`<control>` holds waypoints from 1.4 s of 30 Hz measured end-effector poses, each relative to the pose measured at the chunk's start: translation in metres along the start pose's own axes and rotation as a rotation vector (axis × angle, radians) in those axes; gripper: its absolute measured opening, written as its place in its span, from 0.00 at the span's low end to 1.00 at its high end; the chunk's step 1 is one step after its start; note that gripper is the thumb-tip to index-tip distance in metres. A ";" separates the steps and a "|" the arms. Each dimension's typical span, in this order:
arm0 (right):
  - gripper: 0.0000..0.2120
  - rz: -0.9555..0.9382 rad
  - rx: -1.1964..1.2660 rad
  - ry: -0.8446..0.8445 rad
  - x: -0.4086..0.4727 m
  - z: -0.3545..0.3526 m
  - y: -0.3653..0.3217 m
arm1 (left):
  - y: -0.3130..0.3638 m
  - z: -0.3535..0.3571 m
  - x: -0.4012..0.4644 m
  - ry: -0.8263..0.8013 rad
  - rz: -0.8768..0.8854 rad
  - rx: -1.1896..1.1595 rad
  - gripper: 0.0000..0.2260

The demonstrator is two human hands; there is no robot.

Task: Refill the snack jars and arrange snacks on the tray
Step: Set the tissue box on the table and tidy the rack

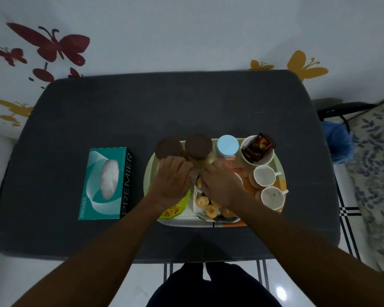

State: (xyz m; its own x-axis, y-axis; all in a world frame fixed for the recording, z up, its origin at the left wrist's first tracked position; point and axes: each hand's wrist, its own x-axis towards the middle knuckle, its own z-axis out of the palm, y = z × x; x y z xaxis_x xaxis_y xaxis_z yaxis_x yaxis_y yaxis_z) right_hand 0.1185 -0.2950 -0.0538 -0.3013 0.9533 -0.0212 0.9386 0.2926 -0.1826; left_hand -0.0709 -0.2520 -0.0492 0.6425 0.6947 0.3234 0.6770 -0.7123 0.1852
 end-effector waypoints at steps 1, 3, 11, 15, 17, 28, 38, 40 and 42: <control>0.08 0.005 0.007 -0.074 0.000 0.007 -0.004 | -0.001 0.001 -0.006 -0.027 0.007 -0.024 0.11; 0.12 0.077 0.026 -0.137 0.002 0.015 -0.006 | -0.002 0.005 -0.016 -0.114 -0.024 -0.037 0.11; 0.24 0.156 -0.049 -0.266 0.008 0.034 -0.019 | -0.007 0.021 -0.041 -0.331 -0.229 0.043 0.20; 0.22 0.126 -0.060 -0.233 -0.001 0.041 -0.024 | -0.006 0.023 -0.046 -0.268 -0.241 0.032 0.19; 0.22 0.125 -0.054 -0.224 -0.004 0.043 -0.025 | -0.005 0.024 -0.047 -0.263 -0.255 0.027 0.18; 0.25 0.187 -0.050 -0.209 -0.003 0.046 -0.021 | 0.000 0.021 -0.049 -0.284 -0.262 0.004 0.19; 0.22 0.229 0.009 -0.186 -0.002 0.042 -0.023 | -0.003 0.028 -0.055 -0.178 -0.239 -0.014 0.17; 0.20 0.231 0.062 -0.156 -0.001 0.034 -0.020 | -0.003 0.023 -0.054 -0.176 -0.219 -0.009 0.18; 0.18 0.233 0.090 -0.127 0.000 0.022 -0.015 | -0.002 0.015 -0.048 -0.167 -0.180 -0.001 0.18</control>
State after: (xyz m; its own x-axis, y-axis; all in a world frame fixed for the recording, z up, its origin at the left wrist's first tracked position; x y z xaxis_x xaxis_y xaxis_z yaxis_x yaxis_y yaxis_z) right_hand 0.1004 -0.3010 -0.0731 -0.1031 0.9754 -0.1948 0.9682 0.0535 -0.2444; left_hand -0.0977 -0.2826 -0.0789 0.5620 0.8173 0.1273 0.7856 -0.5755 0.2273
